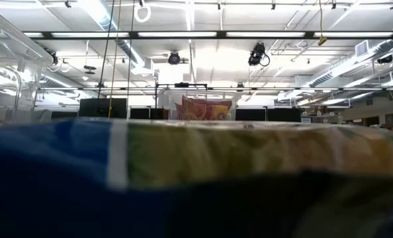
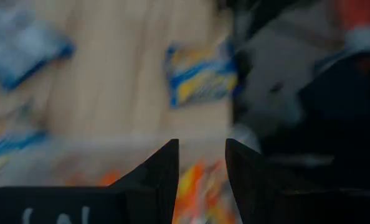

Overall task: Sort Maruchan noodles
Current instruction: Put the blue noodle pack into the bottom right transparent bin

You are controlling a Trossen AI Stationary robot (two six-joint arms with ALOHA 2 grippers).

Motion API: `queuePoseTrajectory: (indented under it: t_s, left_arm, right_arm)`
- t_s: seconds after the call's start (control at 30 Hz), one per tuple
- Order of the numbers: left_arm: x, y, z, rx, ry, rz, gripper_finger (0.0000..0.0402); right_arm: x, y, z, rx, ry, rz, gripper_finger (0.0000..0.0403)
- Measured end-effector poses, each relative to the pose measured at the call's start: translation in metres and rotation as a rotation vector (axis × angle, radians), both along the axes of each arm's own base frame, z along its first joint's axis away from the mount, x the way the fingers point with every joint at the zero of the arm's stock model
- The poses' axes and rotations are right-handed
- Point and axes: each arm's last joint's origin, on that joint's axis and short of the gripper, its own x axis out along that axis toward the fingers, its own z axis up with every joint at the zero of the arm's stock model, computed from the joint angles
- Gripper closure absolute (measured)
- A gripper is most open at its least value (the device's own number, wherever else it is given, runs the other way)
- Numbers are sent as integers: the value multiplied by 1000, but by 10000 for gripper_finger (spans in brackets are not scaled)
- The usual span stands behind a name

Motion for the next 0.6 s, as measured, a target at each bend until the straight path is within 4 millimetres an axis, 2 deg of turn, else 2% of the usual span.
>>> queuePoseTrajectory:
  t_s: [0.13, 0.27, 0.6]
  left_arm:
    - [1, -23, 0, -79, -173, -44, 265]
    - [-1, -38, -2, -132, -291, -82, 265]
    - [-11, -47, -4, -139, -295, -140, 265]
  right_arm:
    - [-1, -21, -2, -25, 106, -157, 165]
    - [6, -38, -5, 35, 181, -205, 168]
    - [26, -92, -67, 225, 334, -277, 184]
